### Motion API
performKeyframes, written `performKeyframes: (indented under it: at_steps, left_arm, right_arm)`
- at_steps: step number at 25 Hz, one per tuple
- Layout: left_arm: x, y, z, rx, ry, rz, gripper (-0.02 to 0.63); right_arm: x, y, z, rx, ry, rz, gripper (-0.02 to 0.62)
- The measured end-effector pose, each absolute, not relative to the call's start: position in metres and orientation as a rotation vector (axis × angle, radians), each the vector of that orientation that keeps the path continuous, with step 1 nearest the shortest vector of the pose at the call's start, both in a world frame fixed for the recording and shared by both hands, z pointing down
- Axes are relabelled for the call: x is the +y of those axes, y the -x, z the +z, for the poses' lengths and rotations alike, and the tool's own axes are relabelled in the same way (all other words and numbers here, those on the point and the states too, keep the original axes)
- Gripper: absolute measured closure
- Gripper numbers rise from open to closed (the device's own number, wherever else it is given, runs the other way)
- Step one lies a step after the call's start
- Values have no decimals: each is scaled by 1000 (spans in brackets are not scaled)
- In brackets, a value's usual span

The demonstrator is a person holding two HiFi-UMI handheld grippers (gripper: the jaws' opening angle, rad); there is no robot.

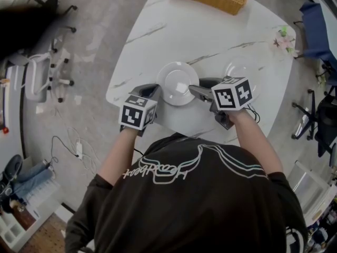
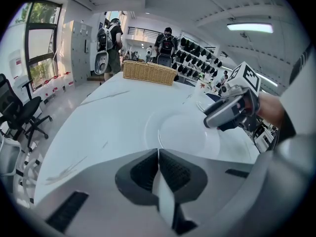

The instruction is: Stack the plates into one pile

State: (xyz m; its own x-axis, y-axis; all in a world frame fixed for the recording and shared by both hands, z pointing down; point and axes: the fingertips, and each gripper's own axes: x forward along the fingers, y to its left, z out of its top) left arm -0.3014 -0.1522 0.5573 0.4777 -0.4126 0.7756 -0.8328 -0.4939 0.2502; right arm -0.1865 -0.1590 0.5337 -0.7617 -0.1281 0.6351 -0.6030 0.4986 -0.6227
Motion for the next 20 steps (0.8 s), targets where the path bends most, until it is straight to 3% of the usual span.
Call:
performKeyframes:
  at_steps: [6,20]
  left_arm:
    - [-152,301,556,-1030,-2102,857,575]
    - [-145,302,552,-1068,-2084,825,575]
  right_arm:
    - [-159,188,536,-2204,-631,1376,499]
    - [-161,184,528,-2219,-687,1713,560]
